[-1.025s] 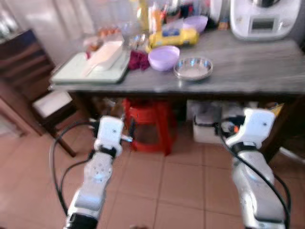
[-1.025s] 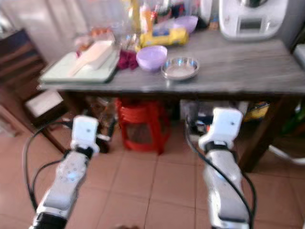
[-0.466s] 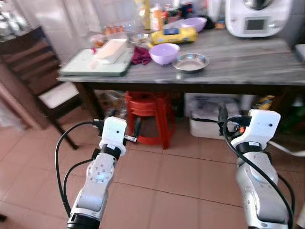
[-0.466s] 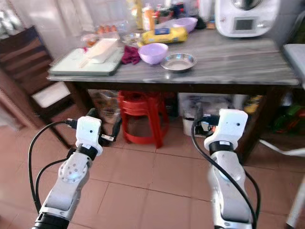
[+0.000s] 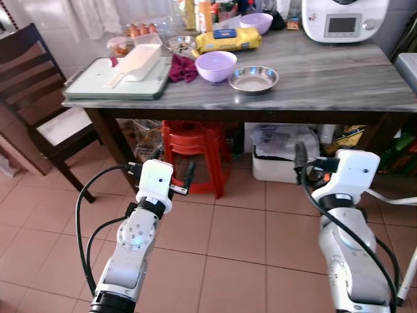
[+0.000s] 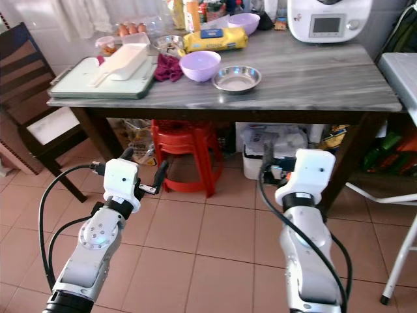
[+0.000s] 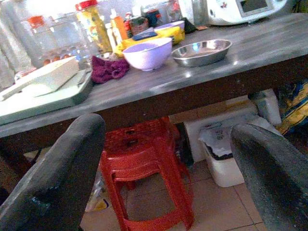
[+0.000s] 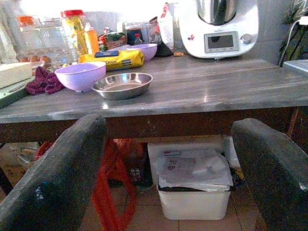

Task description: Setting the table

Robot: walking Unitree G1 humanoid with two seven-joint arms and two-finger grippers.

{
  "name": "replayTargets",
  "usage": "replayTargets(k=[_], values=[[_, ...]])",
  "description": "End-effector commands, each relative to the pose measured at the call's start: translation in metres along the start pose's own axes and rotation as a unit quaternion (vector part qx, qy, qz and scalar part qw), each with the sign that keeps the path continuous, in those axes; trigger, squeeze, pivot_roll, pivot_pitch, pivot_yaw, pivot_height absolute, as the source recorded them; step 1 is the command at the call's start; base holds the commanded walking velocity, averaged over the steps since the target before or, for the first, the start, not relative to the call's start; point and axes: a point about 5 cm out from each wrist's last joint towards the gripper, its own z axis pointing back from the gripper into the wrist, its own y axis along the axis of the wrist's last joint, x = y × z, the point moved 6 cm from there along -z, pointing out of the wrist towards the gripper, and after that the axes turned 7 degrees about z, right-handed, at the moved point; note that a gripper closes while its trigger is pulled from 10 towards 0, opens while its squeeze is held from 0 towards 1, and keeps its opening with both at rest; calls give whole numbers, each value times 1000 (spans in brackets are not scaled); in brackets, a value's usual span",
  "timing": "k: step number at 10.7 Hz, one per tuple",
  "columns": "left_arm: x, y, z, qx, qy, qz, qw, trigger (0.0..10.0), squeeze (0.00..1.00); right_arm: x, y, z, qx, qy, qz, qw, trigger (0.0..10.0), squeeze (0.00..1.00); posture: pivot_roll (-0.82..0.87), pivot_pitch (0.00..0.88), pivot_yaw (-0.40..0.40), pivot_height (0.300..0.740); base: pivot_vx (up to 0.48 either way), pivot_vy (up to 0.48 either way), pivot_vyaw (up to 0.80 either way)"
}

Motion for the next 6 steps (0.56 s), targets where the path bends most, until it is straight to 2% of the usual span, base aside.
replayTargets(k=[1, 6], values=[[0, 4, -1, 7, -4, 1, 1000, 10000, 0, -2, 0, -1, -2, 3, -1, 1000, 10000, 0, -149, 68, 121, 740, 0, -266, 0], [2, 2, 0, 4, -9, 4, 1000, 10000, 0, -2, -3, 0, -9, 5, -3, 1000, 10000, 0, -154, 70, 114, 740, 0, -302, 0]])
